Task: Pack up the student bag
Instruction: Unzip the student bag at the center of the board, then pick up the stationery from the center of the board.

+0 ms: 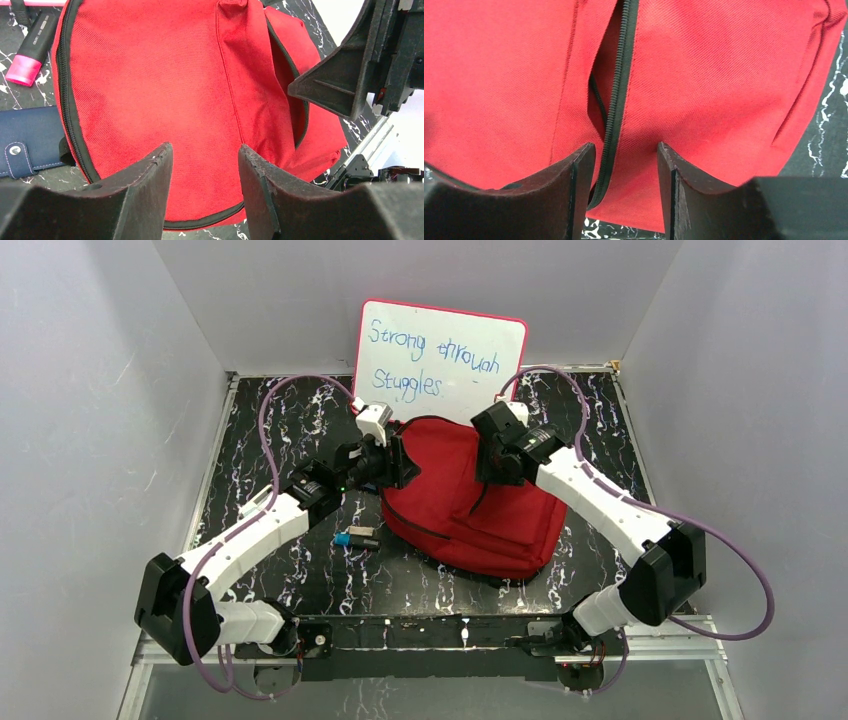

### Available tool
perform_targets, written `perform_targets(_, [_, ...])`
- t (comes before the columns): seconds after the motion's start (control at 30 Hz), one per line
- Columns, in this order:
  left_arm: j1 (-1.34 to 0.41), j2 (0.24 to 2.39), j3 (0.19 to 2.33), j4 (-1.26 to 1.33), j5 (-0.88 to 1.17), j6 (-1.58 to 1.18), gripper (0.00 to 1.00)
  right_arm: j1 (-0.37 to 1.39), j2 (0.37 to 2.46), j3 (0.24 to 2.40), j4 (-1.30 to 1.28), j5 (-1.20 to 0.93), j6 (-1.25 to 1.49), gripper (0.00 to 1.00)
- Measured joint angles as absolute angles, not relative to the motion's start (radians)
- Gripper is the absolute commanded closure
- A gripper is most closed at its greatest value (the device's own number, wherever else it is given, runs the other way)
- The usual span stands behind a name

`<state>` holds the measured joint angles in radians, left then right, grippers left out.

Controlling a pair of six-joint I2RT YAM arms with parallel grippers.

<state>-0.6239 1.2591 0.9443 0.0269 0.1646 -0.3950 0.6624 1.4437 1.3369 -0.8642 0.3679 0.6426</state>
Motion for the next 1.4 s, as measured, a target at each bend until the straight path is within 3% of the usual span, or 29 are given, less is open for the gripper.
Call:
perform_targets(0.23, [-0.624, 1.270, 0.943, 0.017, 0.155, -0.392, 0.51, 0.676, 1.490, 1.353, -0.907, 0.429, 0.631, 0.67])
perform_targets(0.43, [-0.624, 1.271, 0.943, -0.041, 0.064, -0.393, 0.51, 0.681, 1.489, 1.354, -0.915, 0.451, 0.624, 0.99])
perform_targets(0.83, [-0.584, 1.250, 0.913, -0.305, -0.290, -0.484, 0.41, 0.681, 1.366, 1.308, -0.854, 0.450, 0.624, 1.00])
perform_targets(1.13, [-0.547, 1.251, 0.866, -0.443, -0.343, -0.588, 0.37, 0.643, 1.263, 1.281, -0.830, 0.485, 0.619, 1.00])
perform_targets(1.4, [-0.547, 1.164, 0.818, -0.580, -0.339, -0.878, 0.41, 0.602, 1.243, 1.260, -0.806, 0.476, 0.596, 1.00])
